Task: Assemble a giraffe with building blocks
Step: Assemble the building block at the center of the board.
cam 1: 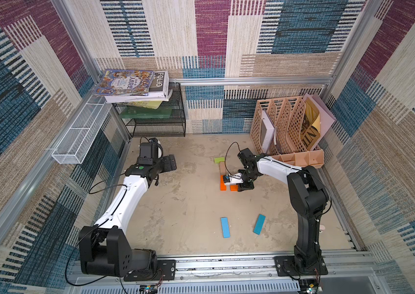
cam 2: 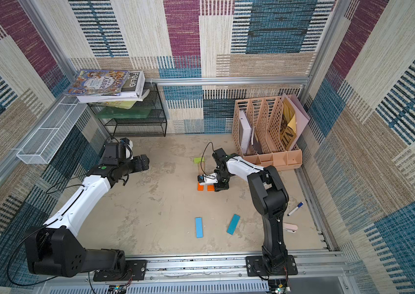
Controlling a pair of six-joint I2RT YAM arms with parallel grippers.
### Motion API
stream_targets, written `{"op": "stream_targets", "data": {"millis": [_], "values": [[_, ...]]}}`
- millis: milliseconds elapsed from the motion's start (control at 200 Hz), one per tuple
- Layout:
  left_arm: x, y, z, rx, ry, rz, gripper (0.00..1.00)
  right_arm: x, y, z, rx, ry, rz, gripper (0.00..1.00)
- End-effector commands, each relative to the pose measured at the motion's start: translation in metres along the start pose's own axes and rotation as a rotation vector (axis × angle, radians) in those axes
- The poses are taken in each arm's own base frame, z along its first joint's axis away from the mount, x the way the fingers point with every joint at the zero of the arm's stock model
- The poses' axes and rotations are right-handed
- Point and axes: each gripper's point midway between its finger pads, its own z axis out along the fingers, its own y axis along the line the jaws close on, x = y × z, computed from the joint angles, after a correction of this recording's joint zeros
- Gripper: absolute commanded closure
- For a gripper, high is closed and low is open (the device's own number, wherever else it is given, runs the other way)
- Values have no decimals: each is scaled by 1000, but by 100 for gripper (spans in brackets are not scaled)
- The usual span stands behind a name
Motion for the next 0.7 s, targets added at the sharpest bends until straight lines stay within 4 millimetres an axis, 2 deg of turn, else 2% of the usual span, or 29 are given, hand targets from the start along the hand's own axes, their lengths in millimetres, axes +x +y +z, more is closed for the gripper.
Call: {"op": "stream_targets", "data": {"millis": [0, 190, 696], "values": [[-5, -3, -2, 12, -15, 2, 6, -4, 8, 1, -46, -21, 11, 52], [-4, -3, -1, 13, -14, 2, 6, -8, 9, 4, -67, -29, 10, 66], [-5, -3, -2, 12, -15, 3, 6, -15, 2, 12, -81, -14, 21, 70]]}}
